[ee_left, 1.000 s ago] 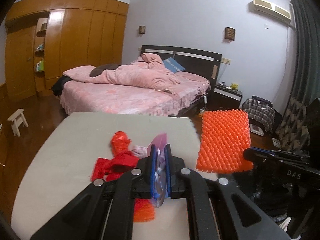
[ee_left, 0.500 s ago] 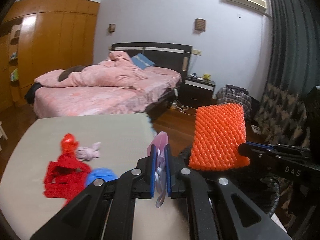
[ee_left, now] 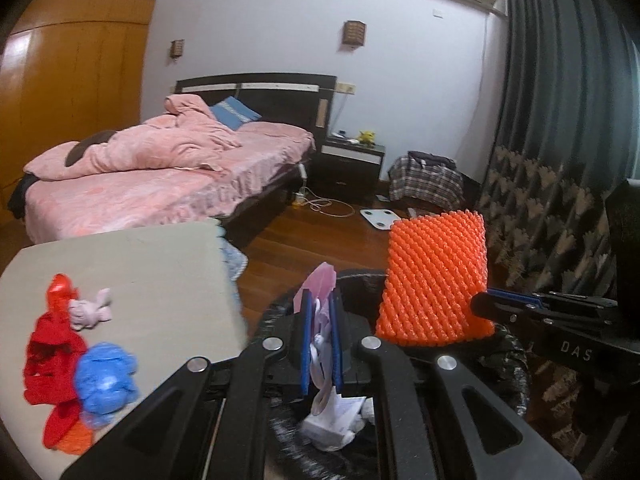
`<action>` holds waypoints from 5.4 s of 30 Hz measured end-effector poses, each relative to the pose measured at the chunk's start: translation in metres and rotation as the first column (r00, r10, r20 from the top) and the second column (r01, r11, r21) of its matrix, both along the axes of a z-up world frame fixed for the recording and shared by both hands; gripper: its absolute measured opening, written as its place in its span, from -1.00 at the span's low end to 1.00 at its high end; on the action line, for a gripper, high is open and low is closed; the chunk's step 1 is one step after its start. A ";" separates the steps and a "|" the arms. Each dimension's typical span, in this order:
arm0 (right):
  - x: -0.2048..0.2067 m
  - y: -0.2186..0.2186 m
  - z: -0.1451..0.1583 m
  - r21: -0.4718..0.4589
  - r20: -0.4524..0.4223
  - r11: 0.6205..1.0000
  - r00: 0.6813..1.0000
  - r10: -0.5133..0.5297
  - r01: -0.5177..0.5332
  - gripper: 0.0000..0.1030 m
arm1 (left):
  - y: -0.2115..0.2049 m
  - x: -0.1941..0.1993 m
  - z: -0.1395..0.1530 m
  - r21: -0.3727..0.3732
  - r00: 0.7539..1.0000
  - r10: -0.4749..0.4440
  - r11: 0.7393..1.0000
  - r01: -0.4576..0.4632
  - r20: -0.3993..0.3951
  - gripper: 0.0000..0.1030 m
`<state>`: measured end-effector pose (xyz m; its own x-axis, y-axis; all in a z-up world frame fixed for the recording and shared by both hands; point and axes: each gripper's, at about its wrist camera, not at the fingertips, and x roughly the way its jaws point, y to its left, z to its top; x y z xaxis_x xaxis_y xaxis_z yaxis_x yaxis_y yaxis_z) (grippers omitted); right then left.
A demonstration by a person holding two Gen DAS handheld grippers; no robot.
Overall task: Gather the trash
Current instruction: 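Carry the pad and packet over the bin and open both grippers, then move both grippers back to the red gloves and blue bag, then grasp the blue plastic bag with right gripper while left gripper grasps red glove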
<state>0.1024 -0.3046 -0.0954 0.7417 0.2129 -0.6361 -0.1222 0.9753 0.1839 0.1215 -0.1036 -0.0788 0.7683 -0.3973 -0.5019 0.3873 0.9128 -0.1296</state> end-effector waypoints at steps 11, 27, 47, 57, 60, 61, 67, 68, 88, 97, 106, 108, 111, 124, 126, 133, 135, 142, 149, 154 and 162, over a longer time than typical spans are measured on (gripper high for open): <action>-0.004 -0.036 -0.027 -0.023 -0.062 0.995 0.994 -0.095 0.094 -0.51 | -0.045 0.010 -0.020 0.009 0.993 -0.106 0.994 0.106 -0.054 -0.28; -0.009 -0.016 -0.018 -0.048 -0.001 0.992 0.993 -0.120 0.120 0.83 | 0.026 -0.004 -0.003 0.031 0.999 0.044 0.999 -0.044 0.000 0.64; 0.022 0.137 -0.003 -0.018 0.078 0.985 0.982 0.170 -0.169 0.86 | 0.206 -0.044 -0.007 0.071 0.903 0.427 0.901 -0.429 0.037 0.73; 0.044 0.208 -0.026 -0.047 0.057 0.965 0.963 0.262 -0.259 0.86 | 0.260 -0.048 -0.039 0.116 0.846 0.534 0.839 -0.531 0.009 0.73; 0.053 0.226 -0.039 -0.067 0.040 0.958 0.959 0.282 -0.279 0.86 | 0.267 -0.048 -0.046 0.120 0.838 0.545 0.832 -0.541 -0.006 0.73; 0.056 0.233 -0.043 -0.072 0.034 0.956 0.957 0.288 -0.285 0.86 | 0.270 -0.048 -0.048 0.121 0.836 0.548 0.831 -0.543 -0.011 0.73; 0.074 0.262 -0.065 -0.087 -0.013 0.944 0.948 0.317 -0.317 0.86 | 0.277 -0.041 -0.060 0.125 0.831 0.555 0.828 -0.547 -0.039 0.73; 0.076 0.266 -0.068 -0.089 -0.019 0.942 0.946 0.322 -0.323 0.86 | 0.279 -0.040 -0.062 0.126 0.831 0.555 0.828 -0.547 -0.044 0.73; 0.104 0.305 -0.106 -0.028 -0.161 0.883 0.874 0.459 -0.469 0.11 | 0.293 -0.020 -0.081 0.110 0.825 0.555 0.831 -0.545 -0.108 0.73; 0.095 0.286 -0.090 -0.021 -0.125 0.897 0.892 0.435 -0.441 -0.01 | 0.285 -0.018 -0.078 0.104 0.833 0.544 0.839 -0.535 -0.099 0.72; 0.099 0.257 -0.076 -0.033 -0.089 0.930 0.928 0.362 -0.366 -0.01 | 0.259 0.000 -0.073 0.075 0.870 0.481 0.877 -0.475 -0.105 0.53; 0.101 0.251 -0.074 -0.026 -0.084 0.934 0.932 0.353 -0.356 0.00 | 0.249 0.006 -0.072 0.078 0.882 0.461 0.887 -0.455 -0.101 0.50; 0.103 0.246 -0.073 -0.017 -0.080 0.938 0.935 0.345 -0.348 0.00 | 0.235 0.018 -0.074 0.081 0.895 0.431 0.902 -0.424 -0.111 0.41; 0.104 0.239 -0.076 0.005 -0.087 0.939 0.936 0.342 -0.343 0.00 | 0.212 0.045 -0.087 0.105 0.912 0.376 0.926 -0.363 -0.166 -0.84; 0.104 0.237 -0.075 0.009 -0.085 0.940 0.936 0.341 -0.341 0.00 | 0.214 0.039 -0.080 0.085 0.917 0.374 0.927 -0.365 -0.141 -0.86; 0.097 0.232 -0.062 0.015 -0.053 0.941 0.940 0.338 -0.338 0.00 | 0.211 0.016 -0.048 0.024 0.936 0.342 0.940 -0.341 -0.086 -0.86; 0.093 0.230 -0.059 0.017 -0.044 0.941 0.940 0.338 -0.337 0.00 | 0.210 0.009 -0.042 0.008 0.938 0.335 0.942 -0.335 -0.086 -0.86; 0.082 0.222 -0.051 0.011 -0.032 0.942 0.942 0.334 -0.334 0.00 | 0.198 -0.012 -0.045 -0.039 0.952 0.279 0.957 -0.286 -0.128 -0.86; 0.082 0.215 -0.051 0.009 -0.038 0.950 0.949 0.312 -0.312 0.00 | 0.190 -0.018 -0.062 -0.010 0.948 0.271 0.961 -0.277 -0.167 -0.86; 0.078 0.210 -0.044 0.011 -0.024 0.953 0.952 0.304 -0.304 0.00 | 0.189 -0.020 -0.048 -0.039 0.956 0.264 0.962 -0.271 -0.130 -0.86; 0.071 0.203 -0.038 0.014 -0.010 0.955 0.955 0.297 -0.297 0.00 | 0.186 -0.022 -0.030 -0.072 0.959 0.270 0.959 -0.276 -0.081 -0.86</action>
